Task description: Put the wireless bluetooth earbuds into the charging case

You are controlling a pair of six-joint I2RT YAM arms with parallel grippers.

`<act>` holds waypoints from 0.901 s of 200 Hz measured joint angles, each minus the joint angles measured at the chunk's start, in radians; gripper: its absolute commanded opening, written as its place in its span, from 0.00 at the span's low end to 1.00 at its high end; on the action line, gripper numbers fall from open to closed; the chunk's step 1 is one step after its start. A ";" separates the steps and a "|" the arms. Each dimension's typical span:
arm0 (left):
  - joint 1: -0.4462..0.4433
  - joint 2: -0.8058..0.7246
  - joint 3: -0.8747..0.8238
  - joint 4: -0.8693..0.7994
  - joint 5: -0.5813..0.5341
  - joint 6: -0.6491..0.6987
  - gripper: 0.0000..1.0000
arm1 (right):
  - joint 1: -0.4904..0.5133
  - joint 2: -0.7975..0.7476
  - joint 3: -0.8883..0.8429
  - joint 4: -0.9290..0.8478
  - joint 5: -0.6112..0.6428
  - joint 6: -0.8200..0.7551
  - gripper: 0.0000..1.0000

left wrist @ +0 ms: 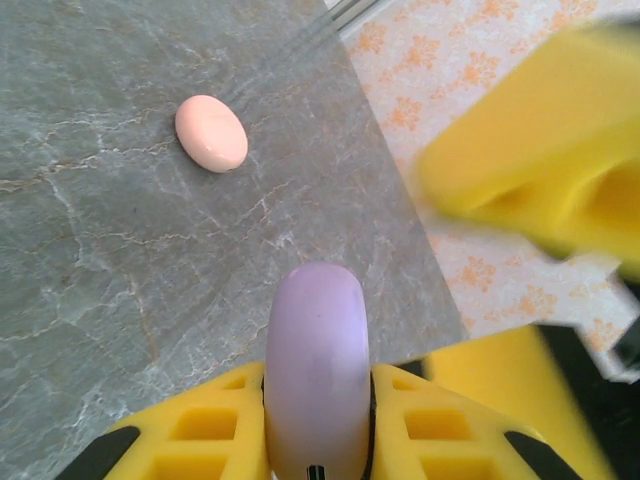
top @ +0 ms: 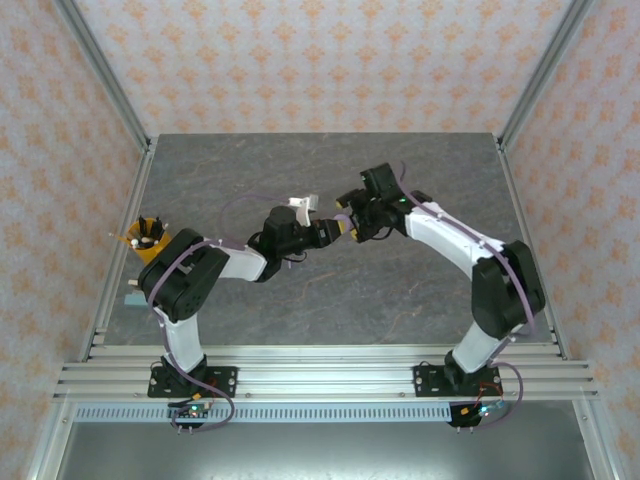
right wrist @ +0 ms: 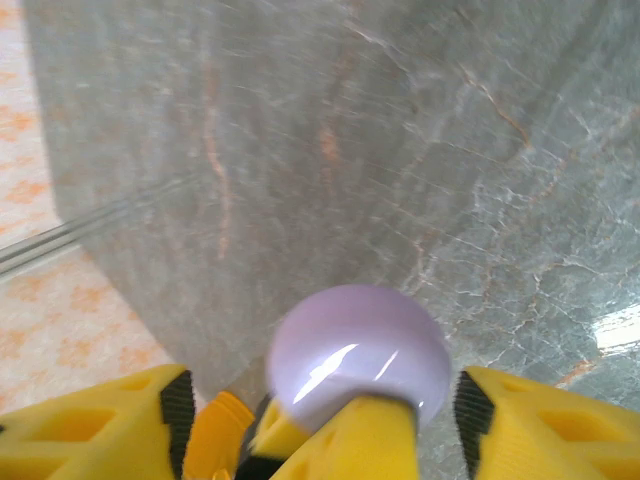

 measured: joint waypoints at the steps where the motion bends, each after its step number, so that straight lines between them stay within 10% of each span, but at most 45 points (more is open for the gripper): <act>1: 0.000 -0.001 0.000 -0.002 0.000 0.001 0.13 | -0.002 -0.003 0.000 0.000 0.000 -0.002 0.75; 62: 0.063 -0.203 -0.003 -0.198 0.056 0.101 0.11 | -0.156 -0.251 -0.089 0.057 -0.040 -0.302 0.76; 180: 0.150 -0.358 0.031 -0.539 0.336 0.264 0.11 | -0.051 -0.413 -0.341 0.283 -0.330 -0.777 0.73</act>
